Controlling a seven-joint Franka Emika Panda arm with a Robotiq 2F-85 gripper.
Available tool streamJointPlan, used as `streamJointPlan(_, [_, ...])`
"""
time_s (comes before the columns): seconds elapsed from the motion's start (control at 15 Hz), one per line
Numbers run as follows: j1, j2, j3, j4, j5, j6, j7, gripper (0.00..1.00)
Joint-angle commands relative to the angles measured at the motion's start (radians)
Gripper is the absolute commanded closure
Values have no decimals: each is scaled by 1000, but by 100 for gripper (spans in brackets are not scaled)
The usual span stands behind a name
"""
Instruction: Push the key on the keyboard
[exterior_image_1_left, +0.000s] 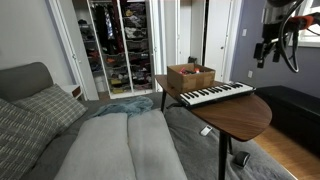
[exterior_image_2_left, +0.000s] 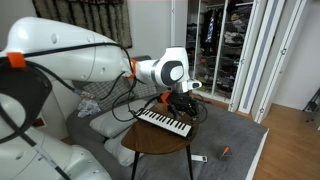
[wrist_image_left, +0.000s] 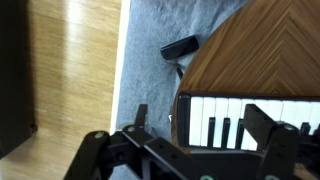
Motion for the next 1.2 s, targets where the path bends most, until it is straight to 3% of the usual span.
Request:
streamJointPlan(0.0, [21, 119, 5, 54, 41, 89, -19, 29])
streamJointPlan(0.13, [28, 162, 1, 62, 66, 124, -35, 39])
streamJointPlan(0.67, [25, 271, 2, 87, 154, 217, -93, 97])
streamJointPlan(1.13, [22, 314, 7, 102, 176, 220, -120, 100])
